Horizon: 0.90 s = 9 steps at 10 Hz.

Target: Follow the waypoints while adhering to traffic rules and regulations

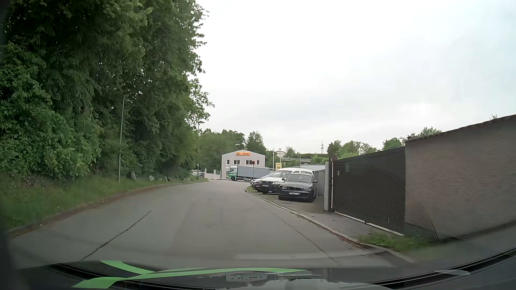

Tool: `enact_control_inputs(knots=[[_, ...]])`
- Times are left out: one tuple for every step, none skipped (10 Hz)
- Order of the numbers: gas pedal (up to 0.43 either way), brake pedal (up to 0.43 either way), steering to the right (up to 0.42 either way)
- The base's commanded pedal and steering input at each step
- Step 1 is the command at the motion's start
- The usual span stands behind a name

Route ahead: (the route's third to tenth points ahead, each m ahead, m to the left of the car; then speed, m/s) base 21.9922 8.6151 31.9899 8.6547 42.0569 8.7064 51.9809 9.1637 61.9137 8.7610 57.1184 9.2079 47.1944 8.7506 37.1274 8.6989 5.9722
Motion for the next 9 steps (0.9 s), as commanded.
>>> enact_control_inputs(knots=[[0.098, 0.0, -0.081], [0.098, 0.0, -0.085], [0.098, 0.0, -0.086], [0.098, 0.0, -0.086], [0.098, 0.0, -0.086], [0.098, 0.0, -0.086], [0.098, 0.0, -0.086], [0.098, 0.0, -0.086], [0.098, 0.0, -0.084]])
